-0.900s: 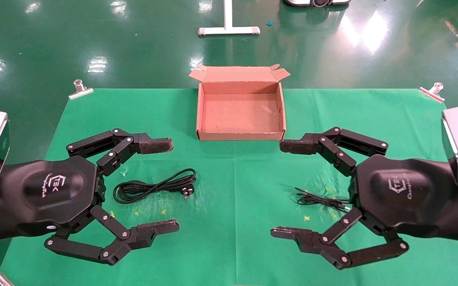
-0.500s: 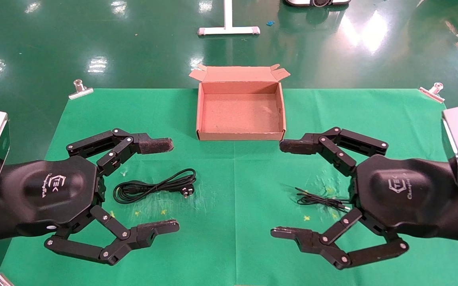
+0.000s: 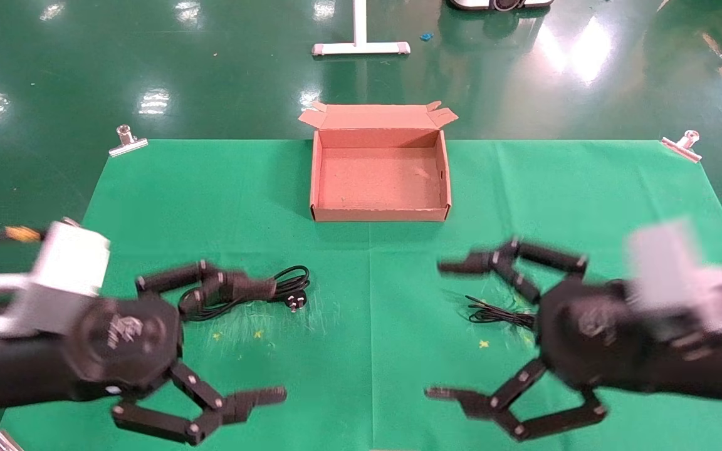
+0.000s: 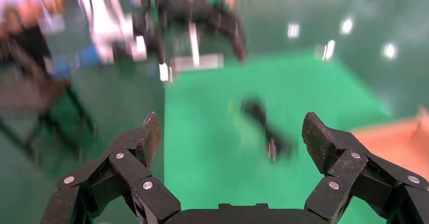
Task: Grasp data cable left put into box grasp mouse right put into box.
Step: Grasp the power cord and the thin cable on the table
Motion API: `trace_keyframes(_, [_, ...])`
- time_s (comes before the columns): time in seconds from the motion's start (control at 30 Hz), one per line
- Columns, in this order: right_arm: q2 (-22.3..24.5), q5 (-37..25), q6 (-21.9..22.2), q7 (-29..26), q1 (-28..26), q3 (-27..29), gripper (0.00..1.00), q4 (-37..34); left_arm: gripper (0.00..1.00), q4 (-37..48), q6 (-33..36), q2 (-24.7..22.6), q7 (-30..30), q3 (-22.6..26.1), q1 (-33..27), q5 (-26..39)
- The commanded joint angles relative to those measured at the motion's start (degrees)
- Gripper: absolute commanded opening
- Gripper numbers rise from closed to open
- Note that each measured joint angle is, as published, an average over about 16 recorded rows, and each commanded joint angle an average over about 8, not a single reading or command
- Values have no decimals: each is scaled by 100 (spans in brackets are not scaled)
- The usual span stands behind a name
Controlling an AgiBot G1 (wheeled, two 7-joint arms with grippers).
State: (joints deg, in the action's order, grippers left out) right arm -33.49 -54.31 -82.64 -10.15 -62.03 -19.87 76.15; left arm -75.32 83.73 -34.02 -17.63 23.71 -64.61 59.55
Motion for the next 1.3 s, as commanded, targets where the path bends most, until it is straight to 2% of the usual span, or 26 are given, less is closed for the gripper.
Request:
trace_keyframes(0.03, [50,-494,120,35,-13,-148,100,112,100,-92,-56,40,-234,233,-103,531])
trace_keyframes(0.23, [75,-1091,286,-164,-90,-353,100,132,100,-77,-224,-275,-645,732,-565,1880])
trace_keyframes(0.47, [114,-1151,320,-204,-89,-360,100,140,100,53,-779,-945,-732,1229,-978,3505])
trace_keyframes(0.6, [163,-1121,309,-205,-81,-336,100,138,100,248,-1127,-1272,-781,1419,-1090,4197])
trace_keyframes(0.83, [254,-1066,300,-218,-42,-297,100,133,100,693,-1539,-1615,-767,1508,-1235,4697])
trace_keyframes(1.3, [261,-1098,309,-250,-32,-317,100,134,100,1105,-1903,-1839,-778,1473,-1273,4829])
